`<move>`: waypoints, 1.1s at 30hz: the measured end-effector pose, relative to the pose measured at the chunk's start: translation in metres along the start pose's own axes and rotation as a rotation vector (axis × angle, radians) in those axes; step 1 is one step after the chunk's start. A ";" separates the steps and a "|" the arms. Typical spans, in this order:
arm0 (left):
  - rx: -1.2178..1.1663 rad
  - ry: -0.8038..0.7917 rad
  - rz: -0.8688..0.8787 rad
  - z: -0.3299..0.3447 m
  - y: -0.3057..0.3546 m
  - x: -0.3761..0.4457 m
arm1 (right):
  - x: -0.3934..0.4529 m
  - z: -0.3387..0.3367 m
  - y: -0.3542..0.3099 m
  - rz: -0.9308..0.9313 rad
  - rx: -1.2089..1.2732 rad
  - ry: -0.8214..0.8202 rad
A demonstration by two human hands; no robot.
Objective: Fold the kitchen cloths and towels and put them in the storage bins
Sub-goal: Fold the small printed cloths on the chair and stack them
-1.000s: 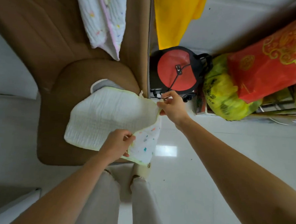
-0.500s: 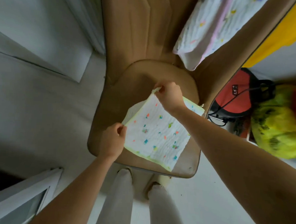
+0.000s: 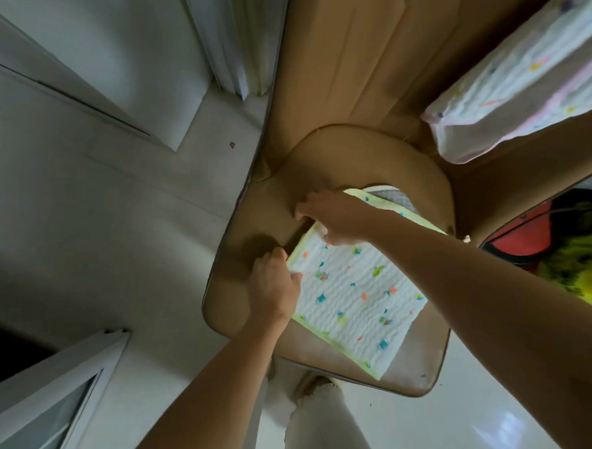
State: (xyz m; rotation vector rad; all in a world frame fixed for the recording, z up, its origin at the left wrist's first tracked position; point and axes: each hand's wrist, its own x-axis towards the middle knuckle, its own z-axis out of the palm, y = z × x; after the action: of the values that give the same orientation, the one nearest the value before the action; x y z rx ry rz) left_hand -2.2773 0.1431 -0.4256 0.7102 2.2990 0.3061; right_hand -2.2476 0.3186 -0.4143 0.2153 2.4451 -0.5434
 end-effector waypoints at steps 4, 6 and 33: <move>-0.034 -0.032 0.118 -0.016 0.000 0.003 | 0.007 0.002 -0.008 -0.077 0.036 -0.098; -0.019 -0.042 0.203 -0.031 -0.001 0.002 | 0.000 -0.002 -0.008 -0.076 0.020 -0.082; 0.149 -0.100 0.807 -0.261 0.150 -0.093 | -0.246 -0.099 -0.035 0.002 -0.032 0.709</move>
State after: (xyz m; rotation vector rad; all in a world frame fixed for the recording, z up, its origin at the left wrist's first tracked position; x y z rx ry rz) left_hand -2.3395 0.2091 -0.1238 1.6747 1.8519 0.4462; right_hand -2.1145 0.3239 -0.1820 0.4604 3.1321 -0.4805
